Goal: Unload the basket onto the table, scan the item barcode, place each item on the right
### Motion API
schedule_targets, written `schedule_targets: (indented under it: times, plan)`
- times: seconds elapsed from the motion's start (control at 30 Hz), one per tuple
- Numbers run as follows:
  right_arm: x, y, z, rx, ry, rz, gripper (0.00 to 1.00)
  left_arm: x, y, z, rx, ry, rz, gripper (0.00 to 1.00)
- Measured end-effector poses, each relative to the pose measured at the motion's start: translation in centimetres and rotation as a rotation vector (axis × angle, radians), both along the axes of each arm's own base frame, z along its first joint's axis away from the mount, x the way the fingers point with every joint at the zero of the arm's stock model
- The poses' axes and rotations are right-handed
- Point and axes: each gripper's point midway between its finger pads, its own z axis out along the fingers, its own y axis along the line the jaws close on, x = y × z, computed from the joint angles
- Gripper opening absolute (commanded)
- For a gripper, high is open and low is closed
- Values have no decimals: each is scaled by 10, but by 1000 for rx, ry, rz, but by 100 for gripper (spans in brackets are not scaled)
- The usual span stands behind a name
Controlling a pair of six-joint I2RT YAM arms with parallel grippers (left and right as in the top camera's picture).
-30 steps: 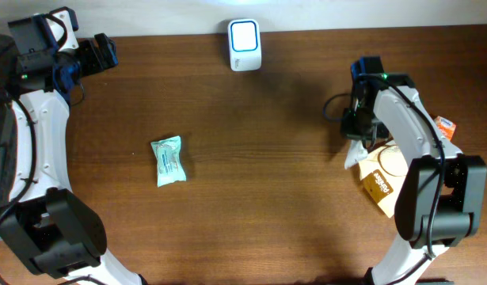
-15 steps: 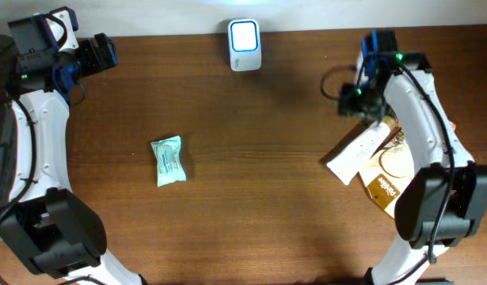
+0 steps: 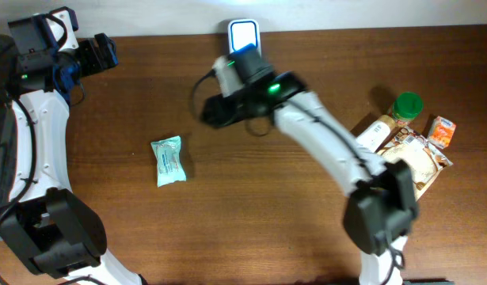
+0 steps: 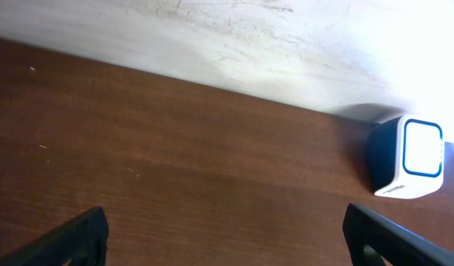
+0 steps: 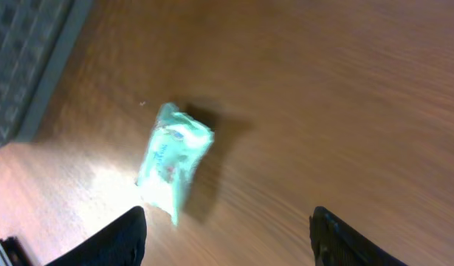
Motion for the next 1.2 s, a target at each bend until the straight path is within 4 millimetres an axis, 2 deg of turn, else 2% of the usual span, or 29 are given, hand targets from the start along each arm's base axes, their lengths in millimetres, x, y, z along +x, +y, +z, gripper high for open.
schedule_targets:
  times: [0.03, 0.13, 0.23, 0.33, 0.5, 0.87, 1.03, 1.13, 1.2]
  plan:
    - [-8, 27, -20, 5, 8, 44, 64, 0, 0, 0, 0, 0, 0, 99]
    - [-25, 67, -61, 8, 59, 81, 61, 0, 0, 0, 0, 0, 0, 99]
    - [-46, 88, -106, -15, 148, 83, 59, 0, 0, 0, 0, 0, 0, 99]
    - [-56, 94, -125, -28, 196, 77, 55, 0, 0, 0, 0, 0, 0, 99]
    - [-59, 97, -132, -14, 246, 40, 49, 0, 0, 0, 0, 0, 0, 99]
    - [-57, 111, -142, 40, 266, 38, 47, 0, 0, 0, 0, 0, 0, 99]
    - [-62, 119, -146, 55, 269, 53, 25, 0, 0, 0, 0, 0, 0, 99]
    - [-65, 121, -148, 58, 276, 62, 6, 0, 0, 0, 0, 0, 0, 99]
    - [-65, 120, -150, 56, 284, 60, 4, 0, 0, 0, 0, 0, 0, 99]
